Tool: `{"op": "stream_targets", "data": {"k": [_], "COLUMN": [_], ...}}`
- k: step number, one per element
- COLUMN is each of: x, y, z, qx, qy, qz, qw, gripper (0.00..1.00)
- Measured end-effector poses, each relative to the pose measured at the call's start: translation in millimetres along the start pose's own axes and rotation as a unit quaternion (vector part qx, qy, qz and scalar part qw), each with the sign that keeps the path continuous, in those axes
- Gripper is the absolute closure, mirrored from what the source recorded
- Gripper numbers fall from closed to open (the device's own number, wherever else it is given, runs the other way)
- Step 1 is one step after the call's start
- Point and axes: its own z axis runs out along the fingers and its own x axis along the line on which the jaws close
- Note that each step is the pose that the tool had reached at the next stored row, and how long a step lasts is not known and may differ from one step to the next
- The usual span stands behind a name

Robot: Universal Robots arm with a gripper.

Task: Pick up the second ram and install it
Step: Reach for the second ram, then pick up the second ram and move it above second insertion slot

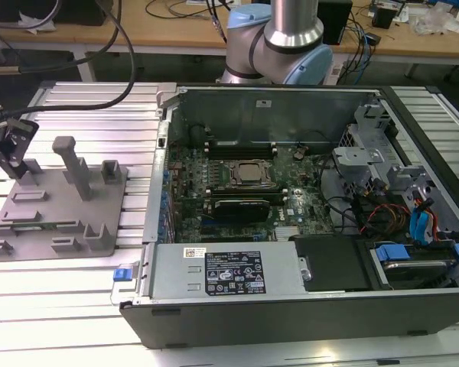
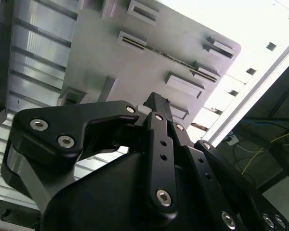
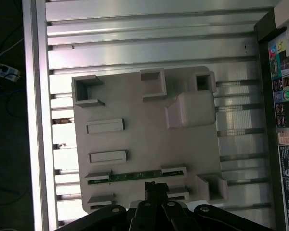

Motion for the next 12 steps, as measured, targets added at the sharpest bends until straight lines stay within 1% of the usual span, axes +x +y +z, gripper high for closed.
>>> {"op": "stream_targets", "data": {"k": [12], "x": [0.0], "y": [0.0], "z": [0.3], "qx": [0.0], "qy": [0.0], "qz": [0.0], "qw": [1.0], "gripper": [0.92]}}
